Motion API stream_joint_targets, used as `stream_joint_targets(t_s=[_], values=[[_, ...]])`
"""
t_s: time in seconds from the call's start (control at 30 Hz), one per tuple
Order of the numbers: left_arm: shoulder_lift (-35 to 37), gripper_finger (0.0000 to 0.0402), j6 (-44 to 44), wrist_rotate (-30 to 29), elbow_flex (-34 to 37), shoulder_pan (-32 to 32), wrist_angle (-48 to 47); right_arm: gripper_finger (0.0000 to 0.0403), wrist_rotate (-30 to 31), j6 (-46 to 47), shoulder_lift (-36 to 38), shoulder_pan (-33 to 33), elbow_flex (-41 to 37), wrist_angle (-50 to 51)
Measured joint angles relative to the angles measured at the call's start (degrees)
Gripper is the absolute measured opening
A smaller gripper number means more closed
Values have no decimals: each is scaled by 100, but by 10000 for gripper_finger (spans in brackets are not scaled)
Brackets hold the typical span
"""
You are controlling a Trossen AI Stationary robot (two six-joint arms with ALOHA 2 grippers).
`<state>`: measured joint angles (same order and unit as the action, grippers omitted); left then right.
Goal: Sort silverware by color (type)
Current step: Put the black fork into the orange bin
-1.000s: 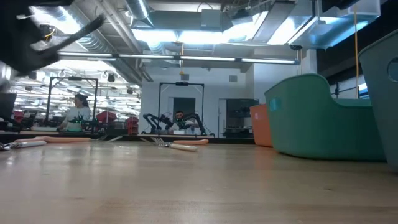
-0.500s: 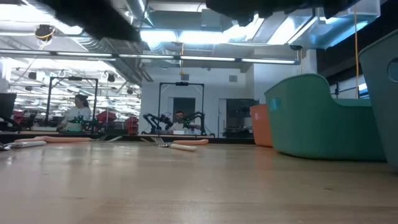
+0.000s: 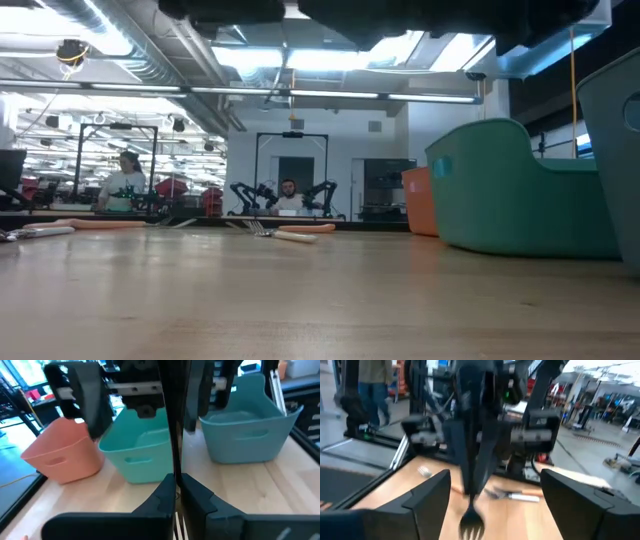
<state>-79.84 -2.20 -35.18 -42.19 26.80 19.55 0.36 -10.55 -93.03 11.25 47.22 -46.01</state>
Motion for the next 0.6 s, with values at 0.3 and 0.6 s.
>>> stream_joint_targets(t_s=[0.3,0.6], values=[[-154,14,53,50,0,-204,99,264,-268,236,-639,3,529,-101],[-154,14,51,19,0,-117,80,138,-245,-168,-667,2,570,165]])
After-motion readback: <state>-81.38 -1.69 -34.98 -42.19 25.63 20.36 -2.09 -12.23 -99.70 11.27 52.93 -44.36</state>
